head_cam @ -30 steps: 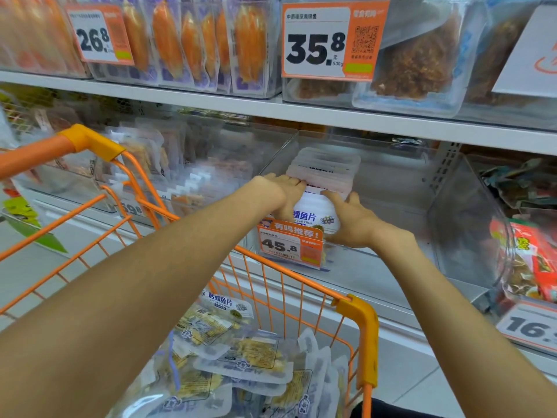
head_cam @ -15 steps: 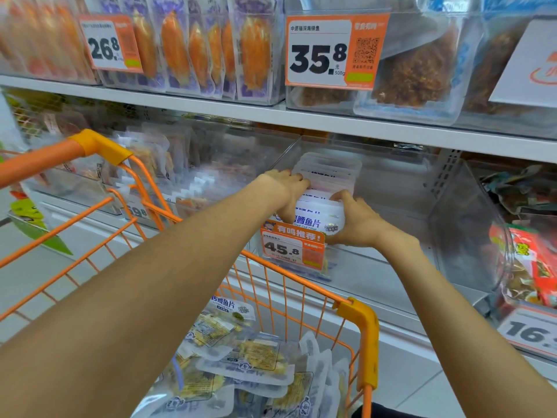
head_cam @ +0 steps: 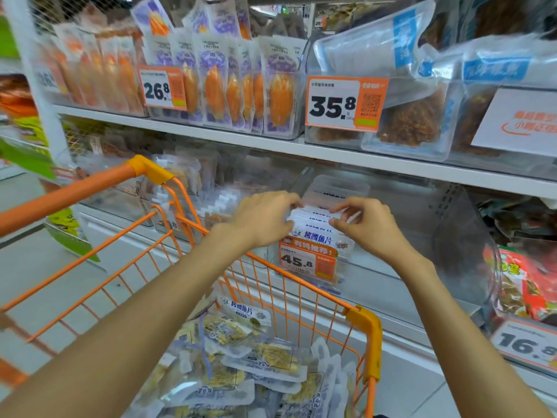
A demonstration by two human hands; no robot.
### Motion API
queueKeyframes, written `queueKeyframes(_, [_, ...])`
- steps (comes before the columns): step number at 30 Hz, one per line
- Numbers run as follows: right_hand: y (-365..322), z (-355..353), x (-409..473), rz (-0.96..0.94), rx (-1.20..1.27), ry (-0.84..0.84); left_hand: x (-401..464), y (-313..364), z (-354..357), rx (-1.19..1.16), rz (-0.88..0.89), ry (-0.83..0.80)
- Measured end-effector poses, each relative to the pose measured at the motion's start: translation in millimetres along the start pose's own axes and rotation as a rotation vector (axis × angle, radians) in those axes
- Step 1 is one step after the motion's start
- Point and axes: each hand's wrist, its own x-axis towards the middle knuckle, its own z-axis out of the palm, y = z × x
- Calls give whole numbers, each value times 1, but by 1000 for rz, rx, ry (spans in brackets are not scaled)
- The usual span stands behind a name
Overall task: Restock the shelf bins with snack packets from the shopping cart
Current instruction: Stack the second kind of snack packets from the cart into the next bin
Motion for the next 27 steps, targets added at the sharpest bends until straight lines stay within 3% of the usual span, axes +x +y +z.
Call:
queueKeyframes(6, [-52,14,-29,-165,87,-187,-82,-45,-10,-128,-207,-11])
queueKeyframes(8, [-64,39,-41,-231,9,-415,-107,-64,1,-111,-284,-71])
queueKeyframes(11, [-68,81,-56,-184,-133,-921,-137,-86,28,-69,-409,-177])
queueKeyframes(13, [-65,109,-65,-145,-298,-1094,-150,-98,39,-19,-484,-251])
queueKeyframes(17, [-60,139,-78,-115,-326,-1133,-154,-105,49,21,-548,-176])
queueKeyframes(21, [-61,151,-83,-208,-347,-1217,-147,-103,64,238,-532,-354])
queueKeyframes(25, [-61,150,-78,-194,-242,-1031,-144,-110,66,233,-566,-328])
queueKeyframes(27, [-66,146,-76,-229,-196,-850,-146,-116,62,199,-549,-287])
